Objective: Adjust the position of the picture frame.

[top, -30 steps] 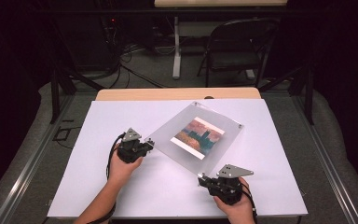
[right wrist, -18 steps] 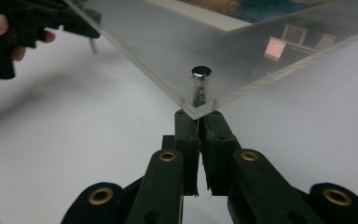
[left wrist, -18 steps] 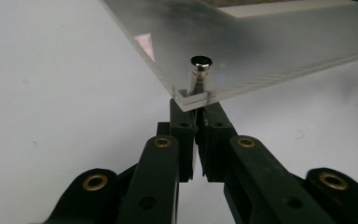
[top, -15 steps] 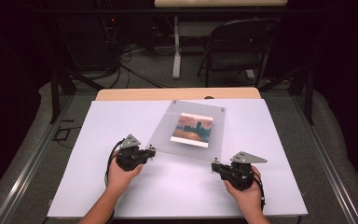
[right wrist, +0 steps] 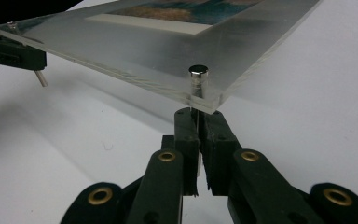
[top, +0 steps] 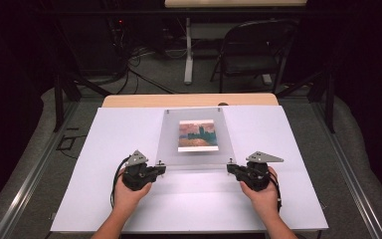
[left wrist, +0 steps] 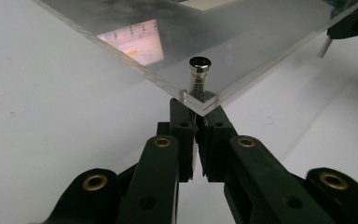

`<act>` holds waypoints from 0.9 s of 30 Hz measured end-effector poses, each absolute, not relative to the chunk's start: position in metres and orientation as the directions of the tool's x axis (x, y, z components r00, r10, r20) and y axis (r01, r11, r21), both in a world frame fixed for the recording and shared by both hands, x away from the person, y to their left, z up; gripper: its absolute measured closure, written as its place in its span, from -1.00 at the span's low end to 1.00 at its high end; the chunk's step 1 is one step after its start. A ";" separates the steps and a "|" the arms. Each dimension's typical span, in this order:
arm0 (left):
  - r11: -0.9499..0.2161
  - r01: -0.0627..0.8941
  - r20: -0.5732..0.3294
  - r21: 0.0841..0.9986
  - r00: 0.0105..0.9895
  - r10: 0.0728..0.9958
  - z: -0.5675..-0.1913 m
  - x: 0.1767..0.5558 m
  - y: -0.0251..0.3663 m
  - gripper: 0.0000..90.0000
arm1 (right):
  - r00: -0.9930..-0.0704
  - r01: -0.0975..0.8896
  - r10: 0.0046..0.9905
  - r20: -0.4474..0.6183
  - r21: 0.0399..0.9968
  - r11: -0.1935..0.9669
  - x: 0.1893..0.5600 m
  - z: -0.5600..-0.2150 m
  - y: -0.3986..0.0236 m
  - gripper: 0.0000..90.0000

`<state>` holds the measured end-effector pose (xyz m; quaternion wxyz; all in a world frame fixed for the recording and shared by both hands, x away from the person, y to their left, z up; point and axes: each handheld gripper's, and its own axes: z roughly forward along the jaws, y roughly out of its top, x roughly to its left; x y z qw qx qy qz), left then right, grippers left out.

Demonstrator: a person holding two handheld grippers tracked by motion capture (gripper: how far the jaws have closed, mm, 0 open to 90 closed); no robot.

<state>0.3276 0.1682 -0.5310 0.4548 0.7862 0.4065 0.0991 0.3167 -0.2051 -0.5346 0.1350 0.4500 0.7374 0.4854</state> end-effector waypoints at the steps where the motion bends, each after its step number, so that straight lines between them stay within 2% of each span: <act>1: -0.253 0.549 -0.211 0.796 0.644 0.735 -0.532 0.329 0.170 0.90 | -0.563 0.532 0.791 0.239 0.837 0.126 0.318 -0.535 -0.202 0.90; 9: -0.226 0.554 -0.222 0.802 0.626 0.748 -0.535 0.341 0.172 0.90 | -0.549 0.534 0.803 0.231 0.836 0.125 0.324 -0.533 -0.196 0.90; 27: -0.270 0.567 -0.198 0.778 0.630 0.751 -0.546 0.349 0.162 0.89 | -0.523 0.543 0.823 0.219 0.831 0.124 0.334 -0.548 -0.200 0.89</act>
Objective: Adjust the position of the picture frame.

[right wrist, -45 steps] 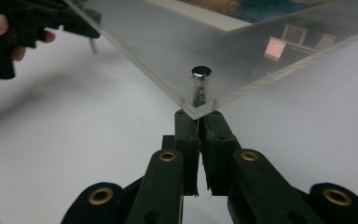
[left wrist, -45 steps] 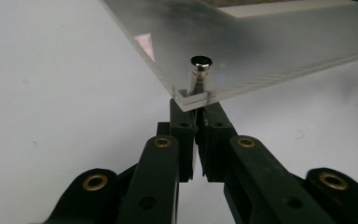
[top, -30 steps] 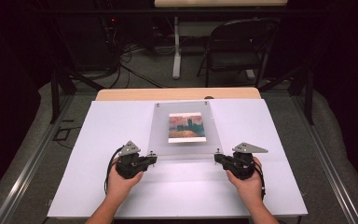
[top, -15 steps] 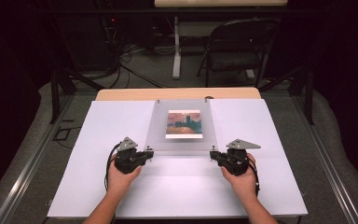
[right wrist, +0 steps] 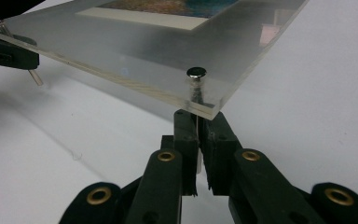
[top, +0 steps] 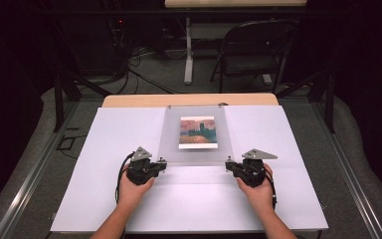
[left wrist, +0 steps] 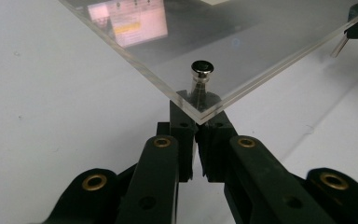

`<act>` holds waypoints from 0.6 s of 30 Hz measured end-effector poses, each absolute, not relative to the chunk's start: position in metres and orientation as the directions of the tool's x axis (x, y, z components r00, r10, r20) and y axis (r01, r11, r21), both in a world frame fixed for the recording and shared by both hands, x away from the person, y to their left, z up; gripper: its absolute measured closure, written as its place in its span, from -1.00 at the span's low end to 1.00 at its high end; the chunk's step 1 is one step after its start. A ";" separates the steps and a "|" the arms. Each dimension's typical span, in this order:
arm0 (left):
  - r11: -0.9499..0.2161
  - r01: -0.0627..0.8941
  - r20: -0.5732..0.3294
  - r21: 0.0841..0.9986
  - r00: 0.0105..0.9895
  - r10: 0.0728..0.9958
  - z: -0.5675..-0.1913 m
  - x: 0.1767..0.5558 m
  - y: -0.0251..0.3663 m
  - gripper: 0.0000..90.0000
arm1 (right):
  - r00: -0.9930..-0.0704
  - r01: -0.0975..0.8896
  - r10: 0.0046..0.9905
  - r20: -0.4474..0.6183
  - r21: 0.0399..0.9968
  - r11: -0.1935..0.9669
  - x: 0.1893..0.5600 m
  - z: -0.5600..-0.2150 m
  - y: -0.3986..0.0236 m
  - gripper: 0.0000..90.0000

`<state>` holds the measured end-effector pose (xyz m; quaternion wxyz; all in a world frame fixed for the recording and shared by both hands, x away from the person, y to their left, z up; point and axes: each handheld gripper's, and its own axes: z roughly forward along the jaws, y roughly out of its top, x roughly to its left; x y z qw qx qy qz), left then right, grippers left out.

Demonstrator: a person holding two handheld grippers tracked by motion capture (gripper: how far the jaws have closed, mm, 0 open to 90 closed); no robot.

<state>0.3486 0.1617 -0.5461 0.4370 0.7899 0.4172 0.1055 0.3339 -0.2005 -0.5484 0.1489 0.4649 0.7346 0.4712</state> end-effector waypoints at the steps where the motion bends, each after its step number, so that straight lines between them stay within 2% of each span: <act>1: -0.266 0.568 -0.197 0.779 0.624 0.756 -0.546 0.348 0.162 0.89 | -0.529 0.544 0.821 0.215 0.829 0.133 0.335 -0.549 -0.200 0.89; 18: -0.281 0.576 -0.185 0.768 0.619 0.763 -0.550 0.348 0.165 0.89 | -0.540 0.544 0.813 0.219 0.827 0.138 0.338 -0.555 -0.197 0.89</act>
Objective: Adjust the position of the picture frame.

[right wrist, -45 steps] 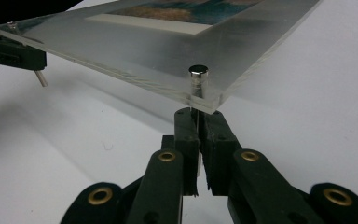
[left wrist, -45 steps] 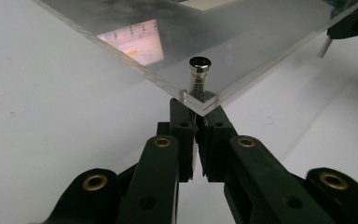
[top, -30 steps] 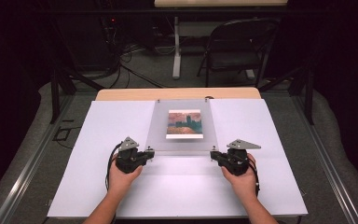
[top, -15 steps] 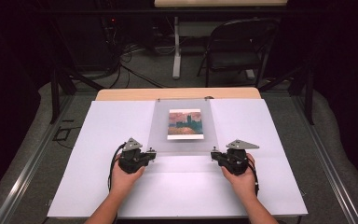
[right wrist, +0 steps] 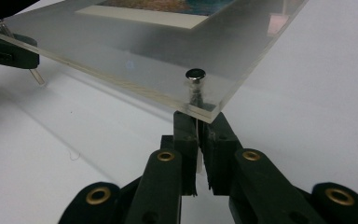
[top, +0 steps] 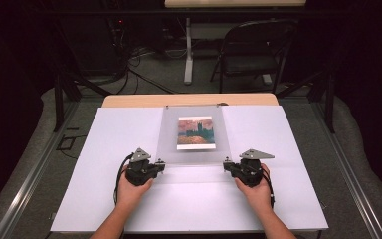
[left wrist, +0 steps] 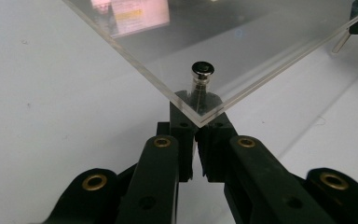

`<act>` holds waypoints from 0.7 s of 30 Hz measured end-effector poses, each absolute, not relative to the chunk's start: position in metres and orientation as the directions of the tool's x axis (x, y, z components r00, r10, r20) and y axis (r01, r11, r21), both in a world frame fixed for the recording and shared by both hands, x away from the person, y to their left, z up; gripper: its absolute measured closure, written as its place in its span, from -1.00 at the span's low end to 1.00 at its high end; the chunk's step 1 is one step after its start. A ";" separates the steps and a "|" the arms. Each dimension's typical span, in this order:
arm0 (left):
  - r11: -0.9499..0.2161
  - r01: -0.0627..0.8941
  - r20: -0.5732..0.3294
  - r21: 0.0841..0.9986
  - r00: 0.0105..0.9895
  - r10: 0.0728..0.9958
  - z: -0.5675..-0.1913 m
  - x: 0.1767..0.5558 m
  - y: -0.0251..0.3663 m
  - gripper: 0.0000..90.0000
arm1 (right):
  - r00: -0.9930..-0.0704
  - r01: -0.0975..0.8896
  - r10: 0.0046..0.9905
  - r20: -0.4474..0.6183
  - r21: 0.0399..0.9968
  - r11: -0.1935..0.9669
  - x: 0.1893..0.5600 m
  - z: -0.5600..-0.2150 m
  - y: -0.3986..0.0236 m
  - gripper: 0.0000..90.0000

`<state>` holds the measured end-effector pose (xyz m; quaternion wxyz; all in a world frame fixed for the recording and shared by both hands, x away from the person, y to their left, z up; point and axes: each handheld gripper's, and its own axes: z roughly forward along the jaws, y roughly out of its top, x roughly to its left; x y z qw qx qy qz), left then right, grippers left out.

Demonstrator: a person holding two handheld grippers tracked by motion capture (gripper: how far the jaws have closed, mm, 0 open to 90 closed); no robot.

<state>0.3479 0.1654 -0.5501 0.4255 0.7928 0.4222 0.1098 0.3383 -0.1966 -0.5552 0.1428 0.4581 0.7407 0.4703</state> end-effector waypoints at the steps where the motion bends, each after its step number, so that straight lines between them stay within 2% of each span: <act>1: -0.281 0.576 -0.185 0.768 0.619 0.763 -0.550 0.348 0.165 0.89 | -0.540 0.544 0.813 0.219 0.827 0.138 0.338 -0.555 -0.197 0.89; 21: -0.273 0.580 -0.188 0.767 0.611 0.769 -0.555 0.350 0.167 0.88 | -0.520 0.573 0.816 0.251 0.812 0.116 0.340 -0.559 -0.195 0.84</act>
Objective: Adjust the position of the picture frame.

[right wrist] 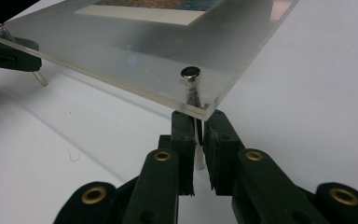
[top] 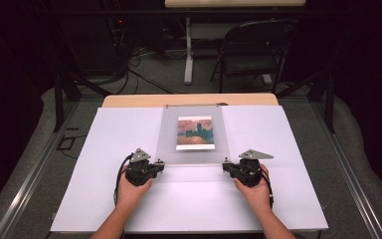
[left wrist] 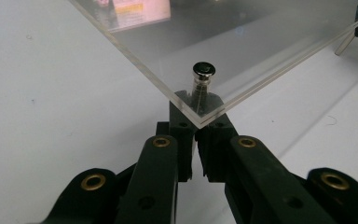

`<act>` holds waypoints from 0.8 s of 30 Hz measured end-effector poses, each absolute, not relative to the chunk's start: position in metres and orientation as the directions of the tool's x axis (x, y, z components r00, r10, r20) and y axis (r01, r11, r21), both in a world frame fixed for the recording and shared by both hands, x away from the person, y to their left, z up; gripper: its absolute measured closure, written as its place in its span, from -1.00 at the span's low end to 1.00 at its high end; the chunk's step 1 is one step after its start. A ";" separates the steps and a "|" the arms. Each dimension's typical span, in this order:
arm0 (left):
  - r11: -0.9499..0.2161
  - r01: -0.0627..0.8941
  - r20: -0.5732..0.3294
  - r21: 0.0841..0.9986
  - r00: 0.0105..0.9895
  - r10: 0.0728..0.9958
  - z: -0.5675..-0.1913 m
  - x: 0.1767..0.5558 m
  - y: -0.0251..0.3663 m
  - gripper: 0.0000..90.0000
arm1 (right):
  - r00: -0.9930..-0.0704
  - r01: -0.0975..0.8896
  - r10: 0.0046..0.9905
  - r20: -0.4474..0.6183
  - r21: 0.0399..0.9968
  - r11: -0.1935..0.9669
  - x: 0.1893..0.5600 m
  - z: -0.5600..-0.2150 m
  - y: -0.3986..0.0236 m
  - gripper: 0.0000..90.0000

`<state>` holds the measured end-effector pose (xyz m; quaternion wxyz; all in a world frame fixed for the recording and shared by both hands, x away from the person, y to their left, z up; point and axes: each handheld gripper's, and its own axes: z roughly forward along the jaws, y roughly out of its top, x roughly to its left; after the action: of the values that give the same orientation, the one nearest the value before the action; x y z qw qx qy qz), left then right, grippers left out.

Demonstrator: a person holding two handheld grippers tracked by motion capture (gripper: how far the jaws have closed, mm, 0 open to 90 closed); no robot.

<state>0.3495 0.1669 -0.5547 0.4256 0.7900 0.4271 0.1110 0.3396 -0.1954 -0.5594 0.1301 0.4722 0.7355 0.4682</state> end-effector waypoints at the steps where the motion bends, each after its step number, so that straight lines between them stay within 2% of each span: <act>1: -0.264 0.583 -0.198 0.769 0.609 0.768 -0.555 0.350 0.167 0.87 | -0.520 0.581 0.808 0.275 0.808 0.099 0.340 -0.559 -0.197 0.75; 4: -0.257 0.589 -0.206 0.766 0.604 0.770 -0.555 0.348 0.168 0.85 | -0.527 0.583 0.802 0.283 0.806 0.099 0.339 -0.558 -0.197 0.67; 5: -0.257 0.587 -0.203 0.768 0.603 0.771 -0.554 0.347 0.168 0.76 | -0.540 0.560 0.801 0.259 0.821 0.113 0.337 -0.554 -0.196 0.55; 6: -0.259 0.585 -0.199 0.768 0.603 0.772 -0.553 0.346 0.168 0.76 | -0.540 0.560 0.801 0.259 0.821 0.113 0.337 -0.554 -0.196 0.55; 7: -0.261 0.584 -0.198 0.769 0.605 0.771 -0.552 0.344 0.168 0.66 | -0.559 0.539 0.800 0.219 0.828 0.151 0.335 -0.552 -0.193 0.40; 8: -0.264 0.580 -0.192 0.771 0.607 0.771 -0.551 0.342 0.168 0.66 | -0.559 0.539 0.800 0.219 0.828 0.151 0.335 -0.552 -0.193 0.40; 9: -0.269 0.573 -0.183 0.774 0.609 0.772 -0.550 0.340 0.168 0.52 | -0.570 0.524 0.803 0.172 0.829 0.195 0.333 -0.553 -0.190 0.28; 10: -0.271 0.561 -0.172 0.782 0.612 0.772 -0.550 0.338 0.168 0.52 | -0.570 0.524 0.803 0.172 0.829 0.195 0.333 -0.553 -0.190 0.28; 11: -0.282 0.540 -0.145 0.793 0.616 0.774 -0.547 0.335 0.170 0.35 | -0.582 0.505 0.804 0.122 0.829 0.240 0.330 -0.552 -0.187 0.16; 12: -0.282 0.540 -0.145 0.793 0.616 0.774 -0.547 0.335 0.170 0.30 | -0.582 0.505 0.804 0.122 0.829 0.240 0.330 -0.552 -0.187 0.16; 13: -0.279 0.527 -0.135 0.803 0.617 0.775 -0.544 0.332 0.172 0.23 | -0.605 0.481 0.793 0.070 0.826 0.294 0.327 -0.550 -0.187 0.03; 21: -0.262 0.518 -0.141 0.814 0.615 0.776 -0.542 0.320 0.181 0.01 | -0.649 0.418 0.761 0.009 0.839 0.347 0.307 -0.538 -0.197 -0.07; 24: -0.261 0.507 -0.139 0.821 0.621 0.771 -0.539 0.315 0.184 -0.01 | -0.651 0.412 0.759 0.007 0.843 0.346 0.304 -0.533 -0.203 -0.08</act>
<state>0.3145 0.1836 -0.5393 0.4492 0.7803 0.4095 0.1469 0.3036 -0.2027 -0.5329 0.1979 0.3676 0.7962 0.4379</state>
